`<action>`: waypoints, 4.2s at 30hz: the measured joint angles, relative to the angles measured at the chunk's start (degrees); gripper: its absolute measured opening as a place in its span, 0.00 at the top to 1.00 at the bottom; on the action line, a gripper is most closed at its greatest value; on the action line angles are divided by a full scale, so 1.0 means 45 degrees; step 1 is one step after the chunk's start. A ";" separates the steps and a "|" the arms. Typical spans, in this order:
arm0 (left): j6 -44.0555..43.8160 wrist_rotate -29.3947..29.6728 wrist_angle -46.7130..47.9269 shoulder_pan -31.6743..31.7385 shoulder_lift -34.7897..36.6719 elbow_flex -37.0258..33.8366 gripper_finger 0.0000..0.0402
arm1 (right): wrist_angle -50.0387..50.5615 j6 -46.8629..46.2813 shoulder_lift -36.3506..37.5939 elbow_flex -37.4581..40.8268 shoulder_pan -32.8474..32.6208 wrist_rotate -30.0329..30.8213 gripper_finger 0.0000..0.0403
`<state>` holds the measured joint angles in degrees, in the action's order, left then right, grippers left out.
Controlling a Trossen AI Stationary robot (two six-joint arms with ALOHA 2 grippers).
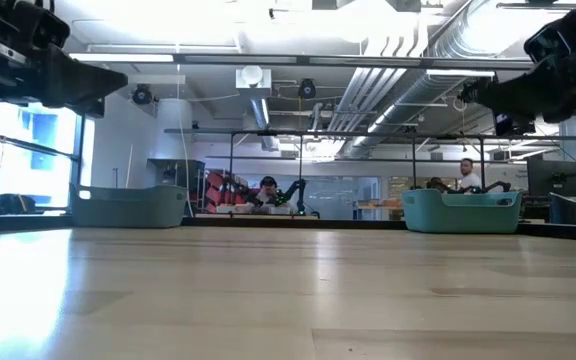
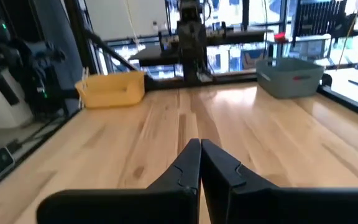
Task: Sort blocks by size
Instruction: Return to Home Position
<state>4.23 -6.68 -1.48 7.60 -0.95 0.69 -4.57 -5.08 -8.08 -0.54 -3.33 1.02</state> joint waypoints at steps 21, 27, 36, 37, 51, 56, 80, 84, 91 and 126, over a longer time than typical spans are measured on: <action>-0.0024 0.0478 0.0077 -0.1533 0.0167 0.0010 1.00 | 0.0253 0.0005 0.1799 0.0000 -0.0552 -0.0138 1.00; -0.0004 0.0515 0.0073 -0.2167 0.0169 0.0010 1.00 | 0.0470 0.0005 0.1792 0.0000 -0.0864 -0.0136 1.00; -0.0006 0.0525 0.0082 -0.2215 0.0170 0.0010 1.00 | 0.0808 0.0005 0.1751 0.0000 -0.0840 -0.0131 1.00; -0.0019 0.0525 0.0078 -0.2215 0.0170 0.0010 1.00 | 0.0808 0.0005 0.1733 0.0000 -0.0840 -0.0131 1.00; -0.0013 0.0530 0.0083 -0.2215 0.0168 0.0010 1.00 | 0.0833 0.1423 0.1710 -0.0005 -0.0840 -0.0127 1.00; -0.0005 0.0530 0.0083 -0.2215 0.0165 0.0010 1.00 | 0.0842 0.3398 0.1705 -0.0005 -0.0840 -0.0126 1.00; -0.0015 0.0535 0.0083 -0.2215 0.0166 0.0010 1.00 | 0.0857 0.3468 0.1703 -0.0005 -0.0840 -0.0126 1.00; -0.0015 0.0535 0.0084 -0.2215 0.0168 0.0010 1.00 | 0.0857 0.3468 0.1700 -0.0005 -0.0840 -0.0126 1.00; -0.0014 0.0535 0.0083 -0.2215 0.0169 0.0010 1.00 | 0.0857 0.3468 0.1700 -0.0005 -0.0840 -0.0126 1.00; -0.0015 0.0535 0.0083 -0.2215 0.0168 0.0010 1.00 | 0.0857 0.3468 0.1700 -0.0007 -0.0840 -0.0126 1.00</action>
<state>4.16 -4.27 -1.10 -2.37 -0.20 0.73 -0.71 10.52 -0.43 -0.57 -7.11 0.45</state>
